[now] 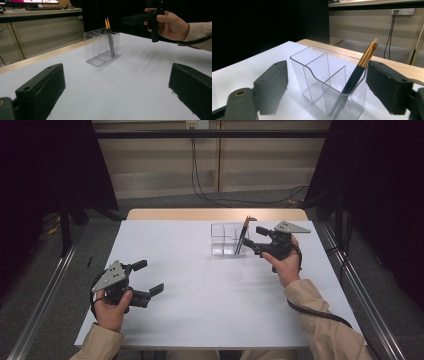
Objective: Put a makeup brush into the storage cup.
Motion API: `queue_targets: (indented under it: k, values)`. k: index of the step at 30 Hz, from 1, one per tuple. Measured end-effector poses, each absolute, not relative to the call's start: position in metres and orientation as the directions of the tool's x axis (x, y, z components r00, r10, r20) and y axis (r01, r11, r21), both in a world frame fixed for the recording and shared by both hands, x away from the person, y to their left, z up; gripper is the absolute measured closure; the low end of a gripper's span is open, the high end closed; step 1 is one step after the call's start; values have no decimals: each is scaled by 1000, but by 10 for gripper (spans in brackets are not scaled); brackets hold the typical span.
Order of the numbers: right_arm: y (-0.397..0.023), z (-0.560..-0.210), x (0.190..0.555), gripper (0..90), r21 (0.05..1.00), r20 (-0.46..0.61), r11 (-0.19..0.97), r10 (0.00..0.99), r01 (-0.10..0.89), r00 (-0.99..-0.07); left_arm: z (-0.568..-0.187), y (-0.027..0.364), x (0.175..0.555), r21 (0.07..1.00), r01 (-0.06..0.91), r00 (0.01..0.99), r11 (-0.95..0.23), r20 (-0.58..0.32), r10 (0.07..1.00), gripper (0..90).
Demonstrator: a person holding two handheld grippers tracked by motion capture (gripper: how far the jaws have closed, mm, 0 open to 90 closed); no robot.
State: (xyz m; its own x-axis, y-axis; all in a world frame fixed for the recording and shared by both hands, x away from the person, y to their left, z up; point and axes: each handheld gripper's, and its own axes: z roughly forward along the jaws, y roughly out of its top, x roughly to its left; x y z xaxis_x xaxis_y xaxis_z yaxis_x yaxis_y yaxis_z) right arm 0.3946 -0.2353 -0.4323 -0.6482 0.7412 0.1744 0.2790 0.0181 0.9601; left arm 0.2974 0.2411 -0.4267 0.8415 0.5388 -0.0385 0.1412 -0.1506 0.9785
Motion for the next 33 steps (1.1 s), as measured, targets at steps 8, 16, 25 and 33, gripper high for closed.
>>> queue_targets:
  k: [8, 16, 25, 33]
  values:
    - [-232, -431, 391, 119, 961, 165, 31, 735, 276, -658, -426, 242, 297, 978, 139, 841, -153, -35, 540, 6]
    - [-232, -431, 387, 75, 960, 153, 50, 732, 276, -664, -425, 242, 296, 978, 135, 841, -156, -30, 540, 6]
    - [-236, -428, 382, 27, 962, 147, 53, 723, 267, -675, -424, 241, 296, 979, 133, 841, -153, -30, 540, 6]
    - [-238, -429, 377, 21, 961, 147, 62, 709, 268, -690, -424, 241, 296, 979, 130, 842, -154, -27, 539, 6]
